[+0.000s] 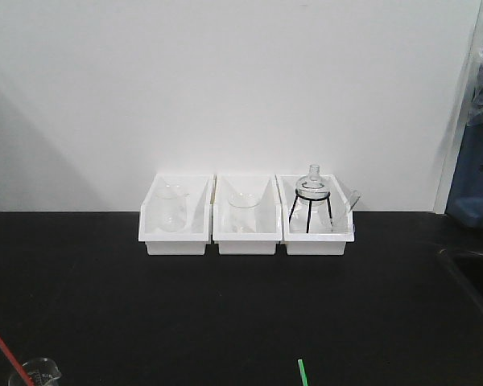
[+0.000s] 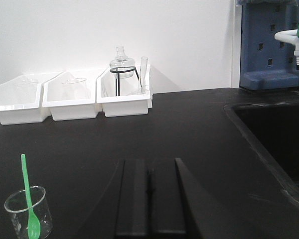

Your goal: Sort red and green spoons into left cabinet

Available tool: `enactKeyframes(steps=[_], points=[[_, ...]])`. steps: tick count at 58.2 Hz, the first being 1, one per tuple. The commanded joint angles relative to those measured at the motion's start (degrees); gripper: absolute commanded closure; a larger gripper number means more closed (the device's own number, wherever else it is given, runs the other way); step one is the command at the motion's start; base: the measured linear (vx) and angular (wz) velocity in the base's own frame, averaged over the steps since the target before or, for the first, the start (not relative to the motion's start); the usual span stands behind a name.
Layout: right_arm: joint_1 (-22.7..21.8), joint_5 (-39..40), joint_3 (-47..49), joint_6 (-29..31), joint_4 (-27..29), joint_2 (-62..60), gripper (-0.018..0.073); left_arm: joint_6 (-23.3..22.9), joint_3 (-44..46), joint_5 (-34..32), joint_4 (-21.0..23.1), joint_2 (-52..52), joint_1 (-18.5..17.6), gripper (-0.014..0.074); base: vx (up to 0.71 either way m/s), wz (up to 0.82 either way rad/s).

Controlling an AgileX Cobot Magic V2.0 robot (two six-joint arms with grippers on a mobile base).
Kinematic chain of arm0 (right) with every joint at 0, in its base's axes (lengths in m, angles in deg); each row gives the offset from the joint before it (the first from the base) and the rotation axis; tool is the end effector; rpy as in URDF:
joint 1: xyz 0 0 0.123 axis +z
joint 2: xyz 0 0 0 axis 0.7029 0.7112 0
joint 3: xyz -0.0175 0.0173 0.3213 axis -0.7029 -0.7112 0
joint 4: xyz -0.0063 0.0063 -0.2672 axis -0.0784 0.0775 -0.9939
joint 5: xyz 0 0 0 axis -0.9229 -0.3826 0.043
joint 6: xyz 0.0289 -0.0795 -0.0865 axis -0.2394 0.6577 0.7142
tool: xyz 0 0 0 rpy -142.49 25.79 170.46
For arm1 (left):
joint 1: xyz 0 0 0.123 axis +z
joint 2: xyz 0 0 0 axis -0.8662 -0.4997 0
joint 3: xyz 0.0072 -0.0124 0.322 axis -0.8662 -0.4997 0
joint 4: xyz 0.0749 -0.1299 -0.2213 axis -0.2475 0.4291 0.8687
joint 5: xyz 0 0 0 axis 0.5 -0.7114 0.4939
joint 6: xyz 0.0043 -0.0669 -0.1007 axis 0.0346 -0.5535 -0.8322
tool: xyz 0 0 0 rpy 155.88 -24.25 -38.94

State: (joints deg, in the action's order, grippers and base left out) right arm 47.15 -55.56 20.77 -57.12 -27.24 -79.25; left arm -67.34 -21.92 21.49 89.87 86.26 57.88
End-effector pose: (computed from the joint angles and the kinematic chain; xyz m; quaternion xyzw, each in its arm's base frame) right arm 0.0653 0.0020 0.1928 0.0169 0.7170 0.0418 0.6956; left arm 0.0647 -0.0036 0.1909 0.0370 0.7252 0.0029 0.6876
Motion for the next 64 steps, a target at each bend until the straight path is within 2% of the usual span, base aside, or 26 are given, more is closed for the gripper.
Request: enactKeyframes(steps=[1,48,59,64], points=[[0.0,4.7,-0.3,0.0,-0.1,0.0,0.0562,-0.2,-0.9,-4.7,0.4,1.1,-0.1,0.0597,0.0,0.0],[0.0,4.8,-0.3,0.0,-0.1,0.0,0.0562,0.0,-0.9,-5.0,0.2,1.1,-0.1,0.0597,0.0,0.0],[0.0,7.9,-0.2,0.0,-0.1,0.0,0.0562,0.3,-0.9,-8.4,0.0,1.1,-0.1,0.0597,0.0,0.0],[0.1,12.1,-0.2,0.0,-0.1,0.0,0.0562,0.2,-0.9,-15.0,0.0,1.1,-0.1,0.0597,0.0,0.0]])
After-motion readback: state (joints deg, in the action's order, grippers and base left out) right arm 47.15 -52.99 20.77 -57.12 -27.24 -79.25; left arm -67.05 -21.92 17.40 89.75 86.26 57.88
